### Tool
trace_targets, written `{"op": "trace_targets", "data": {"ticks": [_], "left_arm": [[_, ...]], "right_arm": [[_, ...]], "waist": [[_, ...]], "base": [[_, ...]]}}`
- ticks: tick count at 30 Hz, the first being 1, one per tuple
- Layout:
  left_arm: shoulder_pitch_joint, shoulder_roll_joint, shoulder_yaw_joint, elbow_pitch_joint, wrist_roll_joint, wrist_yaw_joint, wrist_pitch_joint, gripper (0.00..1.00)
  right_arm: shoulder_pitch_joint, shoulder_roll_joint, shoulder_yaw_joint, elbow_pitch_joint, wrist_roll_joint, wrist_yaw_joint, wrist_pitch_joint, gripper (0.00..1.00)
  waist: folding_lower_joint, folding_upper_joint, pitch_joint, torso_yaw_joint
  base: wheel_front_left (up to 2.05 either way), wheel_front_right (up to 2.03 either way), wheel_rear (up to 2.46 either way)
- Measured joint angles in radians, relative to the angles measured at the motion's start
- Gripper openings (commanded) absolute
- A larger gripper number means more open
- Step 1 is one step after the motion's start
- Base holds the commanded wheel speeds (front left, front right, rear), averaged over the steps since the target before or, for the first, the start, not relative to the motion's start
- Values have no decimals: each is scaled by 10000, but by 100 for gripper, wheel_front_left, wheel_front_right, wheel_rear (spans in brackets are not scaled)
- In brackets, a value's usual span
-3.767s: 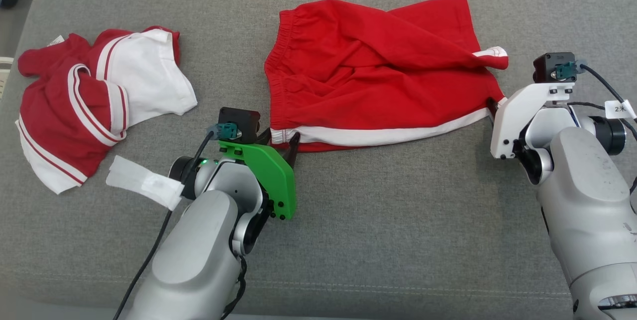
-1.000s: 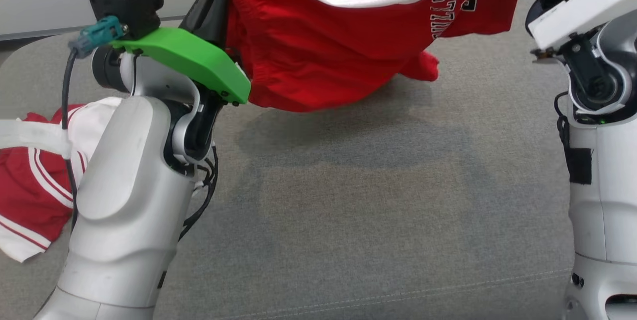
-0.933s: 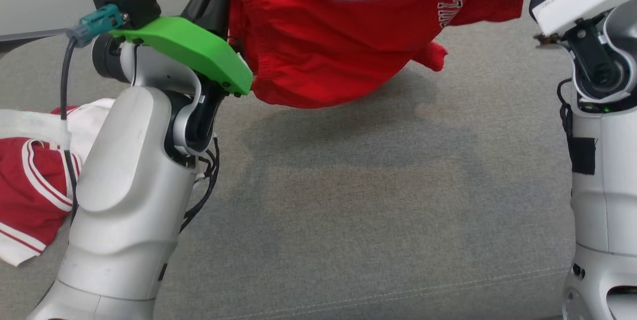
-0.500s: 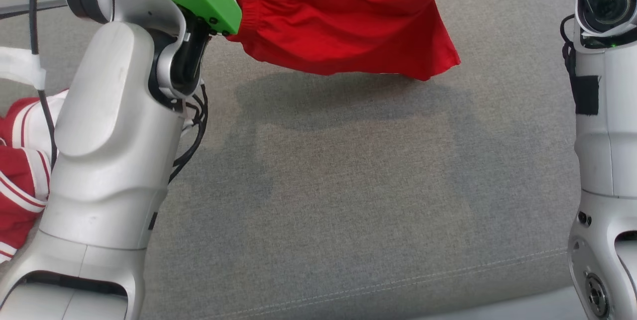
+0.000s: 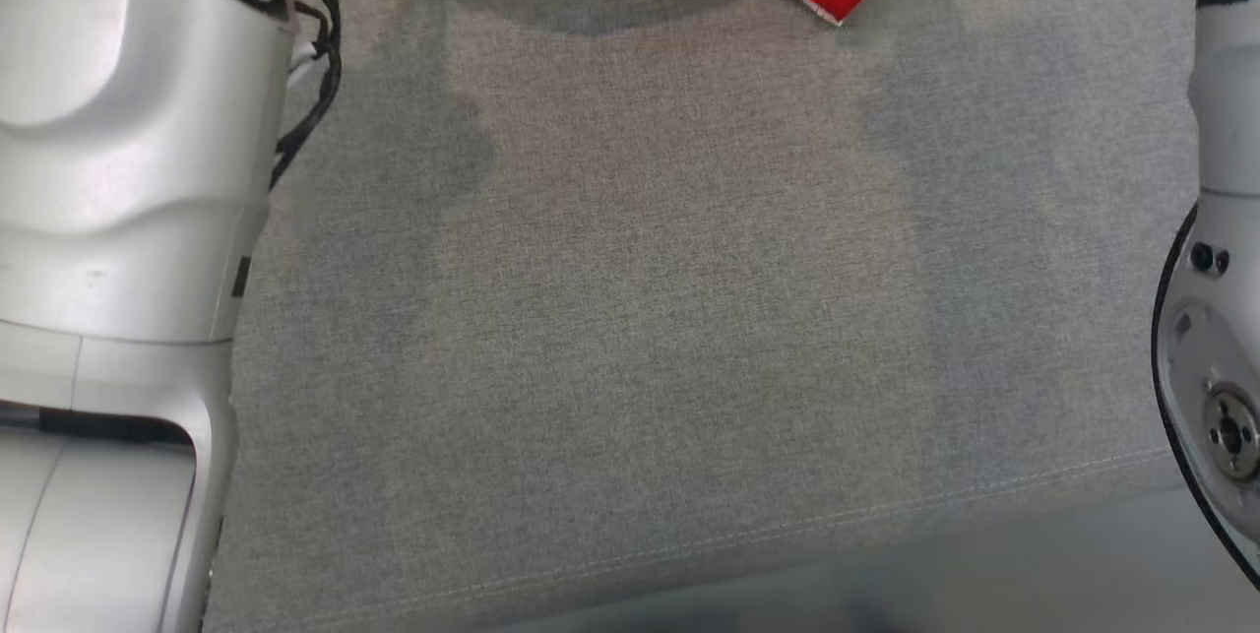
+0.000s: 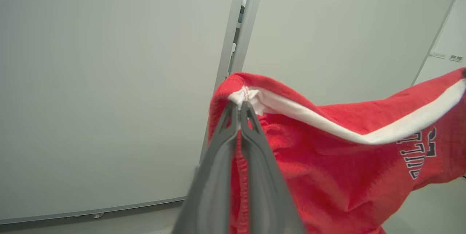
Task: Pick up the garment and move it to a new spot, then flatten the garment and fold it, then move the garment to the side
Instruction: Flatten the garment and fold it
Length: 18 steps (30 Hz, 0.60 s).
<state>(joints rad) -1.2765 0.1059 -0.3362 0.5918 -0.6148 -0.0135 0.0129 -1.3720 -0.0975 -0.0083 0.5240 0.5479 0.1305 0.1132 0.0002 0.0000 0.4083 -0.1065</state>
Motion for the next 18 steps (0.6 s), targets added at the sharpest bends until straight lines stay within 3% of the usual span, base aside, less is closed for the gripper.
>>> {"op": "trace_targets", "data": {"ticks": [9, 14, 18], "left_arm": [[-1520, -40, 75, 696, 721, 130, -2257, 0], [-1766, -48, -69, 959, 1091, -65, -2612, 0], [-1387, -113, -190, 1283, 1212, -305, -2708, 0]], "right_arm": [[-2013, 290, -694, 1223, -1344, 2, -3131, 0], [-2279, 387, -171, 1649, -1279, 0, -3300, 0], [-1658, 330, 543, 1812, -1024, 2, -2815, 0]], "waist": [[0, 0, 1204, 77], [1, 0, 1652, 145], [0, 0, 1982, 186]], "base": [[0, 0, 0], [0, 0, 0], [0, 0, 0]]}}
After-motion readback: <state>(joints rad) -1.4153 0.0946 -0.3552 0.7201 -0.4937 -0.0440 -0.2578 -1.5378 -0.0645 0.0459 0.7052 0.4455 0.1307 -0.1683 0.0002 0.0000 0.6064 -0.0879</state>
